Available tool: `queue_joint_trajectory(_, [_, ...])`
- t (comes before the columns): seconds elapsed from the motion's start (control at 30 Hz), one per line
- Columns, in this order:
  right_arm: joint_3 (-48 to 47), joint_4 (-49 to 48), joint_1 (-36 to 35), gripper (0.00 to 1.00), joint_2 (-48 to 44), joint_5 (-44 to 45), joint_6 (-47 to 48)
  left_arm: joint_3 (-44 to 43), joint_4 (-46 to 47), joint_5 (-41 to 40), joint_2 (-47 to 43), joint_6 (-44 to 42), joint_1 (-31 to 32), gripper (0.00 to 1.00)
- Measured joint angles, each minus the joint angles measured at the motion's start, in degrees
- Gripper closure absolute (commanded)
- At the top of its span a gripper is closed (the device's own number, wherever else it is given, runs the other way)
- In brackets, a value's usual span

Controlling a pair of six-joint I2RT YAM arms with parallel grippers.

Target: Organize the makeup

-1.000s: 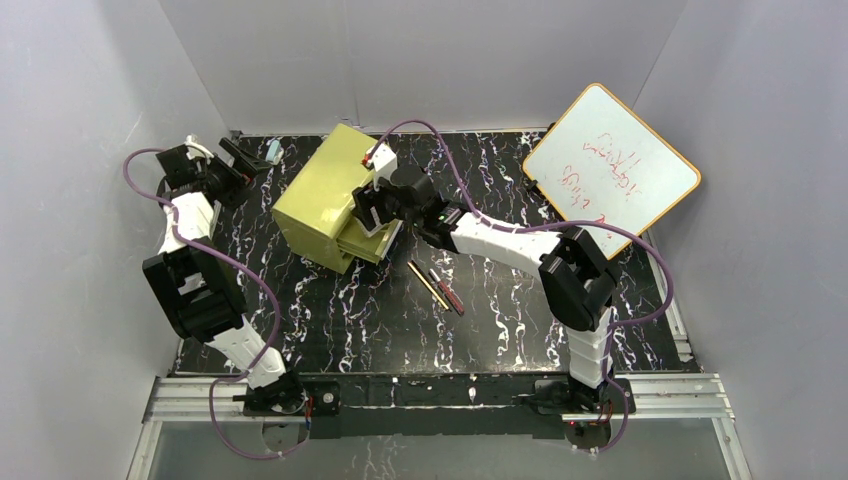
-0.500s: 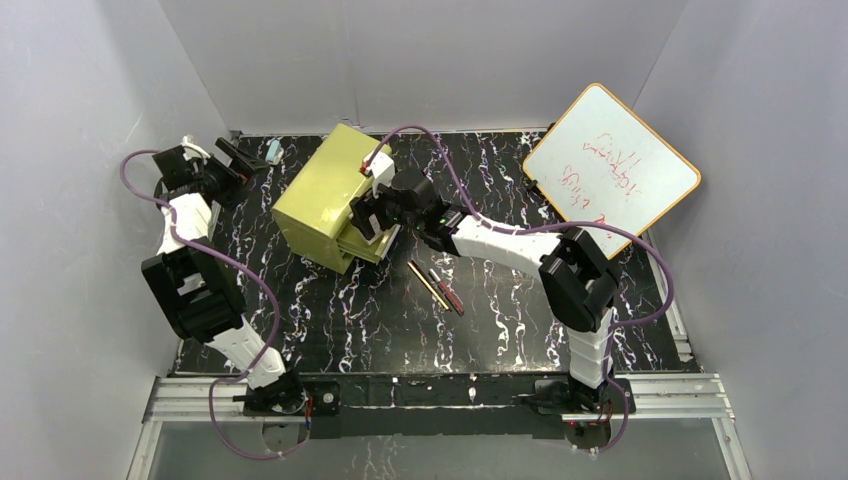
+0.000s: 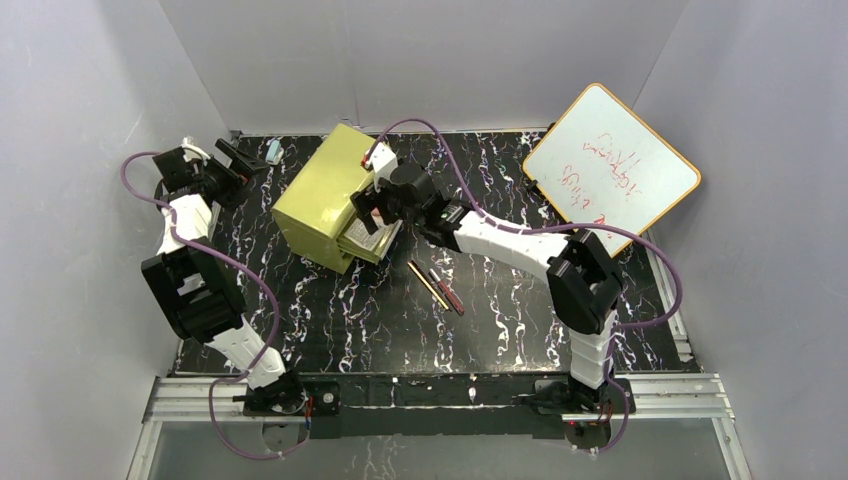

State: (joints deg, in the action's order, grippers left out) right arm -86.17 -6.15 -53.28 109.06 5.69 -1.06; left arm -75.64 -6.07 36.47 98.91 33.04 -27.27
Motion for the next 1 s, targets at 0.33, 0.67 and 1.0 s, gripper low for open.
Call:
queue_joint_trajectory(0.33, [-5.95,9.29,3.91,0.01,-1.4,8.33,-2.6,0.04,0.07,0.04,0.0,0.04,0.0,0.01])
queue_joint_trajectory(0.67, [-19.8,29.0,7.72,0.01,1.33,13.92,-17.07,0.07,0.07,0.0,0.0,-0.31,0.04,0.01])
queue_joint_trajectory(1.0, [-21.57,42.45,10.12,0.01,6.03,12.5,-25.16,-2.64,-3.91,-3.98,0.72,-5.33,4.44,0.01])
